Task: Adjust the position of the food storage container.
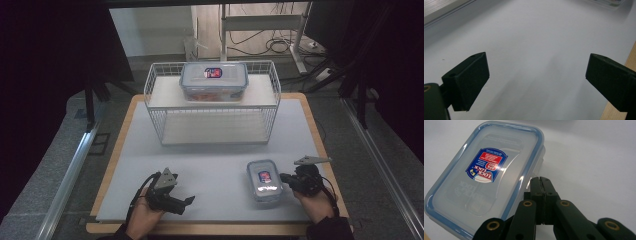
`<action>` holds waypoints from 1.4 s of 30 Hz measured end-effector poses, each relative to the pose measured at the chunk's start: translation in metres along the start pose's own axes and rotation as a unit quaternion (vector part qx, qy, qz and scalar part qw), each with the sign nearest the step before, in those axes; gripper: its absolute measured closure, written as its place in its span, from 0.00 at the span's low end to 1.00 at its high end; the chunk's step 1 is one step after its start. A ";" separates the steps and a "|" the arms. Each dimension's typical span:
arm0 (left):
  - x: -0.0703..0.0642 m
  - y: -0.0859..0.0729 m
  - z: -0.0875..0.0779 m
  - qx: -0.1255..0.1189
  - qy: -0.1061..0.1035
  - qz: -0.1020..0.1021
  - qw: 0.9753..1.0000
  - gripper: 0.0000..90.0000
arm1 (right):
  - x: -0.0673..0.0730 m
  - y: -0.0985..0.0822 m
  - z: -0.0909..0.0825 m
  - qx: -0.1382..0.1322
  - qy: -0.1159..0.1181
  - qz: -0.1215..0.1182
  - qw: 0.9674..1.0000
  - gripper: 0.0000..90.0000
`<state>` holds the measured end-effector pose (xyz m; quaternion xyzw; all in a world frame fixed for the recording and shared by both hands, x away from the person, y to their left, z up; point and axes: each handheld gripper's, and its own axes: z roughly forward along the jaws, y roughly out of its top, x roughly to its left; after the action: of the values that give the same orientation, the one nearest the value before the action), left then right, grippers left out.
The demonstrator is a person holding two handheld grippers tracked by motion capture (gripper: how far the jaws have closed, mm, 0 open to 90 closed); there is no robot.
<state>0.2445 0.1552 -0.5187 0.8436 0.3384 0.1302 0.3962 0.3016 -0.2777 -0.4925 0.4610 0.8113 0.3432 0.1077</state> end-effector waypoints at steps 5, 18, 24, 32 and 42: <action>0.000 0.001 0.001 -0.001 -0.004 -0.012 1.000 0.05 | 0.014 0.009 0.013 0.006 0.022 -0.016 1.000 1.00; 0.000 0.002 0.001 -0.001 -0.003 -0.015 1.000 0.06 | 0.054 0.030 0.050 0.012 0.063 -0.065 0.996 1.00; 0.000 0.002 0.001 -0.002 -0.002 -0.016 1.000 0.06 | 0.071 0.039 0.067 0.022 0.077 -0.085 0.993 1.00; 0.003 0.001 -0.003 -0.009 0.003 -0.021 1.000 0.06 | 0.091 0.046 0.086 0.029 0.081 -0.129 0.988 1.00; 0.011 -0.002 -0.008 -0.016 0.015 -0.033 0.999 0.07 | 0.085 0.031 0.048 -0.009 0.075 -0.142 0.987 1.00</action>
<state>0.2473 0.1680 -0.5153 0.8235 0.3693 0.1350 0.4088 0.2995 -0.1752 -0.4953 0.3135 0.8709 0.3654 0.0984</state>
